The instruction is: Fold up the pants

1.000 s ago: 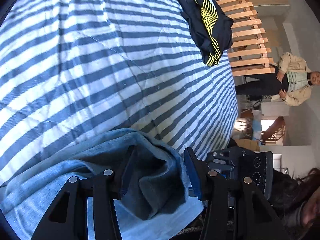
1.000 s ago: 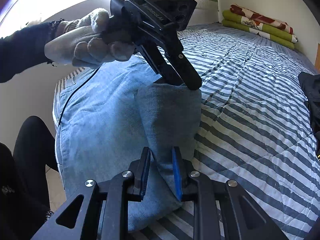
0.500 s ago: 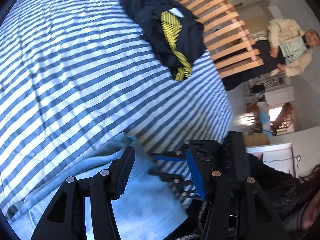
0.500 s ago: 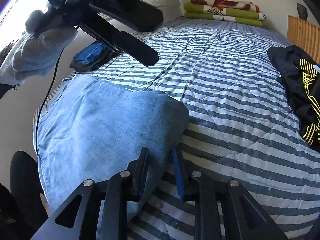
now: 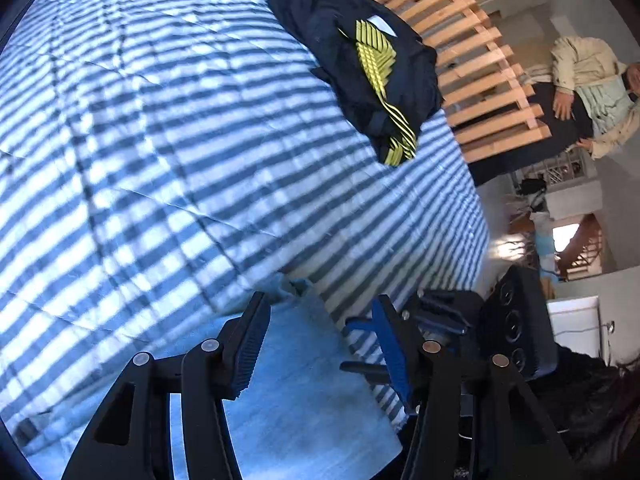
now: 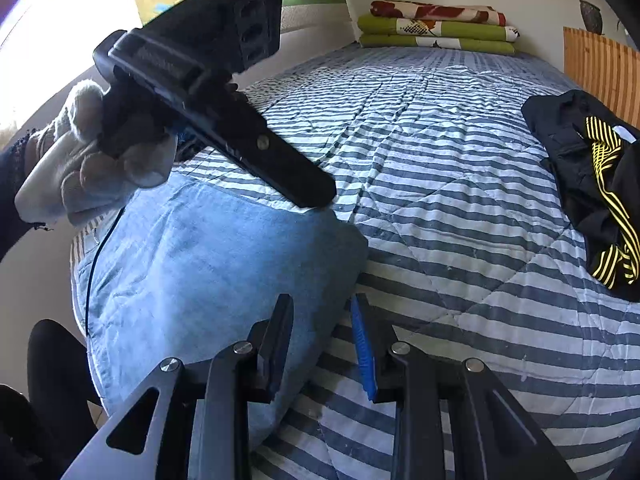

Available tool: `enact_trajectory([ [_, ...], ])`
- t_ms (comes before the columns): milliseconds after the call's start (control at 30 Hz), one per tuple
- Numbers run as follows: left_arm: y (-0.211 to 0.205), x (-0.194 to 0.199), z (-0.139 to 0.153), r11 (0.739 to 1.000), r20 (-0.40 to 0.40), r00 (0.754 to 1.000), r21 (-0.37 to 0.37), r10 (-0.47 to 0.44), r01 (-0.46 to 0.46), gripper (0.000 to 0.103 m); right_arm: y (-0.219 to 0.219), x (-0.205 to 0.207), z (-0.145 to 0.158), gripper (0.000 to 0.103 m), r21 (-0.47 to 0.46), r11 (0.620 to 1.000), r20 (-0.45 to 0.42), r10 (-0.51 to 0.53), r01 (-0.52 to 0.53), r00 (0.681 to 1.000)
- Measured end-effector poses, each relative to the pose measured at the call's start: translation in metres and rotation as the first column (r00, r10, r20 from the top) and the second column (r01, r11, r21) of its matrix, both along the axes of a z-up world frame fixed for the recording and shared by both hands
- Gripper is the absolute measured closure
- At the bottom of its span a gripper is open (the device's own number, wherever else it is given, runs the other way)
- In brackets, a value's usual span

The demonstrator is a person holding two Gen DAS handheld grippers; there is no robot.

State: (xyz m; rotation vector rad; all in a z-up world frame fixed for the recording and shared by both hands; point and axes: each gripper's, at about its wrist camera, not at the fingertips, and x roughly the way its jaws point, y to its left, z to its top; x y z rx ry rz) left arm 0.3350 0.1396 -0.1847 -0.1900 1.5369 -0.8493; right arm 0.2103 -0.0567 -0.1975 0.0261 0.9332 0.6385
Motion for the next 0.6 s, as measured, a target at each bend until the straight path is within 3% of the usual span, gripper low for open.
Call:
enact_trajectory([
  [133,0.002,0.015,-0.022,0.999,-0.089,0.996,0.035,-0.011,0.014,0.046,0.010,0.008,-0.016,0.075,-0.066,0.998,-0.049,-0.008,0.004,0.999],
  [233,-0.001,0.019,-0.033,0.999,-0.106,0.994,0.040,-0.022,0.026,0.046,0.009,0.014,-0.020,0.073,-0.010,1.000,-0.098,-0.013,0.013,0.995],
  [300,-0.002,0.020,-0.037,1.000,-0.126,0.992,0.012,-0.016,0.018,0.046,0.016,0.007,-0.018,0.073,-0.027,1.000,-0.062,-0.002,0.000,0.998],
  [367,0.002,0.016,-0.035,1.000,-0.133,0.991,0.000,-0.028,0.029,0.046,0.028,-0.008,-0.013,0.081,-0.088,0.996,0.033,0.034,-0.031,0.999],
  [467,0.008,0.009,-0.031,0.999,-0.137,0.990,0.005,-0.041,0.043,0.046,0.042,-0.027,-0.007,0.083,-0.146,0.986,0.132,0.101,-0.082,0.986],
  [600,0.010,0.007,-0.023,0.999,-0.117,0.992,0.001,-0.041,0.041,0.046,0.055,-0.038,-0.008,0.083,-0.194,0.974,0.168,0.152,-0.119,0.974],
])
